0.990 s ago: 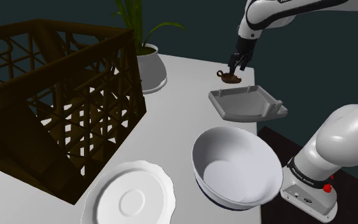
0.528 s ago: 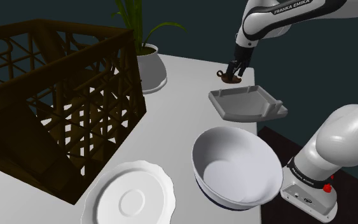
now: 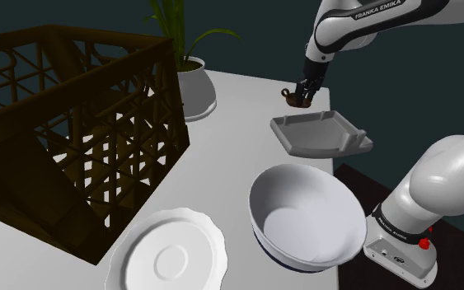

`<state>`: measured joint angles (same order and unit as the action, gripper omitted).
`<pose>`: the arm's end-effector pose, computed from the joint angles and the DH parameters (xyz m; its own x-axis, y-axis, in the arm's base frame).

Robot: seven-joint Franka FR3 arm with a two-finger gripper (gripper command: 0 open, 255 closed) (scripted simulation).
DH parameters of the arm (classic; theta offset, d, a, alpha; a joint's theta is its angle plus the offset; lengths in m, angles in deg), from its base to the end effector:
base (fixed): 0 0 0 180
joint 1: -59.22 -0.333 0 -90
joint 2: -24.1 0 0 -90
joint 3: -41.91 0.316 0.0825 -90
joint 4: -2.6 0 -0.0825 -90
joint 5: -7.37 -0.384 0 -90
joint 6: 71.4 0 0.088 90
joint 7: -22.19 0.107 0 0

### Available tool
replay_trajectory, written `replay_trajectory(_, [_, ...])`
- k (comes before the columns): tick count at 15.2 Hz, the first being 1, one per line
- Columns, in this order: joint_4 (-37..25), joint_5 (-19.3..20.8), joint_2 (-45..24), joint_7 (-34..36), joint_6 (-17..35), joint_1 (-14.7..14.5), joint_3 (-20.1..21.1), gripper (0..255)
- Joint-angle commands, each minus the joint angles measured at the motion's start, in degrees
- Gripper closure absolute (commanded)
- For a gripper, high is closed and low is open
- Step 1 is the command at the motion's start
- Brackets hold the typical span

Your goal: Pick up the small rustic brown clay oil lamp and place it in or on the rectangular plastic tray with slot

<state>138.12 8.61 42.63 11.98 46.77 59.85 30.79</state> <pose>0.4381 -0.0951 0.4501 0.9997 -0.0079 0.0226 -0.0070 -0.9992 -0.0387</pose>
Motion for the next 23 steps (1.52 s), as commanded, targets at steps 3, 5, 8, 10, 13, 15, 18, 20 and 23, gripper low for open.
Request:
replay_trajectory(3, [0.0, 0.0, 0.0, 0.0, 0.0, 0.0, 0.0, 255])
replay_trajectory(5, [0.0, 0.0, 0.0, 0.0, 0.0, 0.0, 0.0, 255])
replay_trajectory(8, [0.0, 0.0, 0.0, 0.0, 0.0, 0.0, 0.0, 255])
replay_trajectory(10, [-0.5, 0.0, 0.3, 0.1, -0.8, 0.0, 0.0, 255])
replay_trajectory(13, [-2.3, 0.1, 0.9, 0.2, -3.2, 0.0, 0.2, 255])
replay_trajectory(15, [-3.5, 0.1, 1.3, 0.3, -4.8, 0.0, 0.3, 255])
replay_trajectory(18, [-5.4, 0.1, 1.8, 0.4, -7.2, 0.0, 0.4, 255])
replay_trajectory(20, [-6.8, 0.2, 2.0, 0.5, -8.8, 0.0, 0.5, 255])
replay_trajectory(23, [-8.8, 0.1, 2.3, 0.6, -11.1, -0.1, 0.6, 255])
